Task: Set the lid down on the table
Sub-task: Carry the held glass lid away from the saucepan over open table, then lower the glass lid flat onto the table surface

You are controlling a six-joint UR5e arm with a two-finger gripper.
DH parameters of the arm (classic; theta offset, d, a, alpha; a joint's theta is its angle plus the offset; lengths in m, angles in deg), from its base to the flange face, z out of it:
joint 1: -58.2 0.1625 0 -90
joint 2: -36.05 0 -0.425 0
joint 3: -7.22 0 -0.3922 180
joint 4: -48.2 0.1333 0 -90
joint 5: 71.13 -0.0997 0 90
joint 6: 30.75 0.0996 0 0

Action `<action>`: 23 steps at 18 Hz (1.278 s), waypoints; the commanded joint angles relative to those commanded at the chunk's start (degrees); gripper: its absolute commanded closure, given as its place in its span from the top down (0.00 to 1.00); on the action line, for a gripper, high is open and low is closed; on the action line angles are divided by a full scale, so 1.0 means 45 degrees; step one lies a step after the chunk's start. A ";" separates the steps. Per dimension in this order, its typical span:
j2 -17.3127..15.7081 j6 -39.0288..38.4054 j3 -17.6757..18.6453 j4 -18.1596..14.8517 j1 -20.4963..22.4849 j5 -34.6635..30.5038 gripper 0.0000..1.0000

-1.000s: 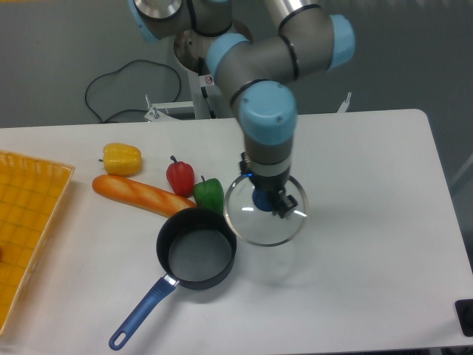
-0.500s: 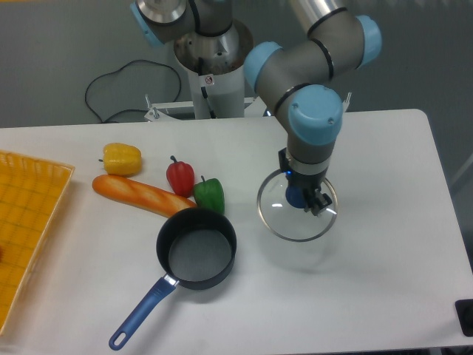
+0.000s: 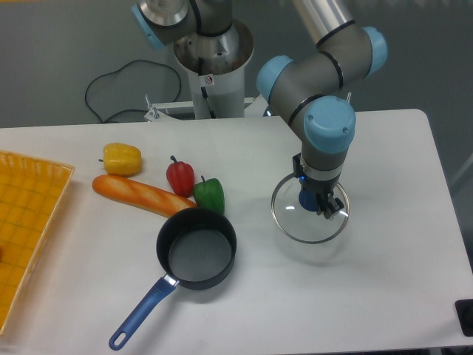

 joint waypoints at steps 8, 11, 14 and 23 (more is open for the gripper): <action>0.0605 0.0020 0.0039 0.0994 0.0156 0.0000 0.53; 0.0762 -0.0019 0.0039 0.1133 0.0156 0.0039 0.53; 0.0801 -0.0059 0.0039 0.1133 0.0176 0.0078 0.53; 0.1016 -0.0195 -0.0039 0.1113 0.0176 0.0254 0.53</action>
